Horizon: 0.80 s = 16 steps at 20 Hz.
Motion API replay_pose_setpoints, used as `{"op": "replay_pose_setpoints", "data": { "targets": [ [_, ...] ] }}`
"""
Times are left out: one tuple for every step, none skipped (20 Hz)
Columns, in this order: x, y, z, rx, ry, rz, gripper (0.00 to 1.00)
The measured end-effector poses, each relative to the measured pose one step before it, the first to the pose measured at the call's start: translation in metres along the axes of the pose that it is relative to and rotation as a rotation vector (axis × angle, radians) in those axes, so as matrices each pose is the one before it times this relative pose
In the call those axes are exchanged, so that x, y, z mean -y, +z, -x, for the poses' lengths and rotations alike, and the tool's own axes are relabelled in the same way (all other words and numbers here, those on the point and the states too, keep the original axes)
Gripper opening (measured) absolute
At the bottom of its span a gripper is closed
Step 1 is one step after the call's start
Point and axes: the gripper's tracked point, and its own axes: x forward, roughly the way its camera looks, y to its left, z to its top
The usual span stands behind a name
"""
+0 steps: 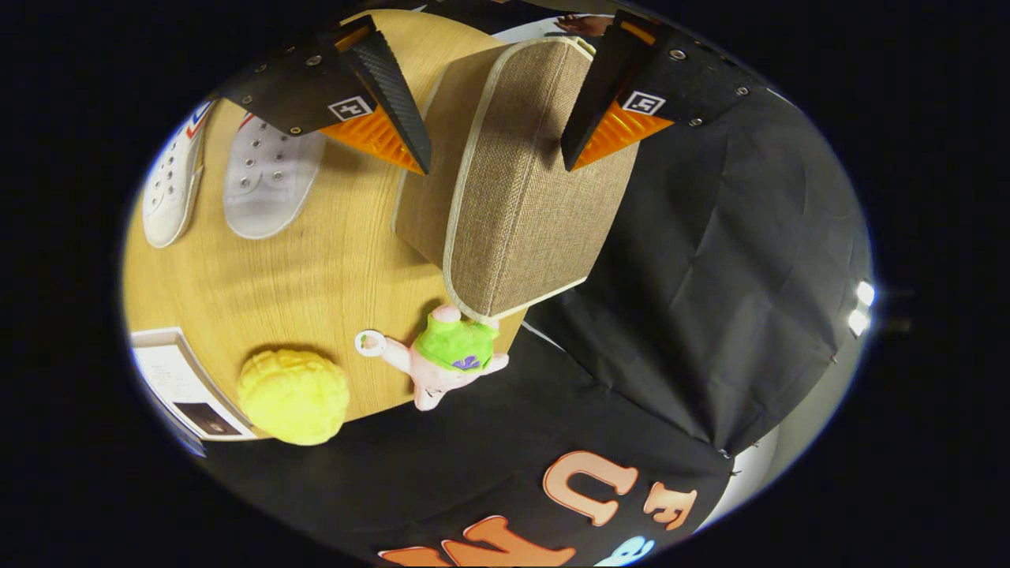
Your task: Open the storage box then place both shoes into the box .Put the left shoe in first, then the right shoe, with the right side of both shoes facing outward in a uniform manner.
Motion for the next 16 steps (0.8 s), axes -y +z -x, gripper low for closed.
{"op": "replay_pose_setpoints", "data": {
  "targets": [
    [-0.00155,-0.00532,-0.00396,-0.00938,0.01894,-0.0265,0.98],
    [-0.00068,-0.00306,-0.00443,-0.01581,0.02409,-0.02239,0.98],
    [-0.00165,-0.00271,-0.00179,-0.01422,0.02265,-0.03211,0.98],
    [-0.00146,-0.00074,-0.00278,-0.0082,0.02395,-0.04134,0.98],
    [0.00184,0.00135,-0.00226,0.0095,0.00943,-0.03123,0.98],
    [0.00053,-0.00035,-0.00227,0.00147,0.01953,-0.0219,0.98],
    [-0.00031,-0.00346,-0.00046,-0.00705,0.016,-0.02583,0.98],
    [-0.00041,-0.00035,-0.00156,-0.0064,0.01745,-0.02548,0.98],
    [0.00073,-0.00203,0.00029,-0.01216,0.01445,-0.02509,0.98],
    [-0.00056,-0.00005,0.00043,-0.00301,0.01641,-0.02229,0.98],
    [0.00063,-0.00028,-0.00141,-0.00362,0.01049,-0.01539,0.99],
    [0.00007,0.00019,-0.00086,-0.00812,0.007,-0.01513,0.98],
    [-0.00129,0.00073,0.00071,-0.00349,0.00279,-0.01178,0.98],
    [-0.00331,0.00157,0.0019,0.0016,0.01131,-0.00996,0.97],
    [-0.00591,0.00305,0.00382,0.00866,0.02561,-0.0079,0.96],
    [-0.00773,0.00452,0.00384,0.013,0.02743,-0.00382,0.92]
  ]
}}
